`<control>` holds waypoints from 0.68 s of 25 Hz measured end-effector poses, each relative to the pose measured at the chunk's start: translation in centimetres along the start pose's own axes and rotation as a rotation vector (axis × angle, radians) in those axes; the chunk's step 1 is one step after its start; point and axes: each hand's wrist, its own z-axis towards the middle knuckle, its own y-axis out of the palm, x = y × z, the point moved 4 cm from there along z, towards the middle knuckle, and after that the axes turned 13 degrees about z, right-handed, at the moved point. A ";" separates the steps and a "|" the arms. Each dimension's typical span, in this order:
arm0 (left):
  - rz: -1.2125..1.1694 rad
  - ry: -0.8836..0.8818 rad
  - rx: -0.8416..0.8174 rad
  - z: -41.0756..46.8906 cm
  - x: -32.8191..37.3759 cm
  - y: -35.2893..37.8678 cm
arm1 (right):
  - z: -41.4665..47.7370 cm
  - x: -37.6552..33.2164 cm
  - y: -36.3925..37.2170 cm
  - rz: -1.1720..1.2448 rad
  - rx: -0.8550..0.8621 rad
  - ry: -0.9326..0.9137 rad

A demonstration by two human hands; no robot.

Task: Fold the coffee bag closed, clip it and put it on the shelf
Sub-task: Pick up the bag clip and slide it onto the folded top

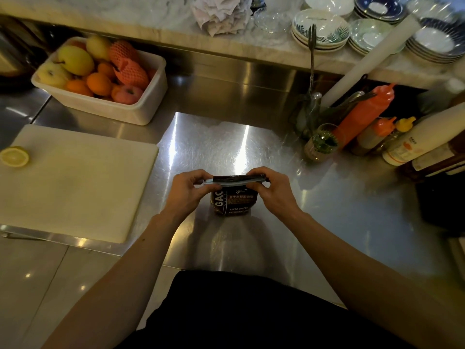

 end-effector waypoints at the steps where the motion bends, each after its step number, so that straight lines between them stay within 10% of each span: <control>1: 0.015 0.006 -0.001 0.1 0.0 0.0 | 0.0 0.0 0.0 0.003 0.002 0.005; 10: 0.701 0.390 -0.160 1.1 3.2 -0.8 | 2.5 -2.9 -0.3 -0.559 -0.428 -0.031; 17: 0.792 0.380 -0.313 2.7 5.0 -0.6 | 3.3 -4.6 3.3 -0.816 -0.597 -0.161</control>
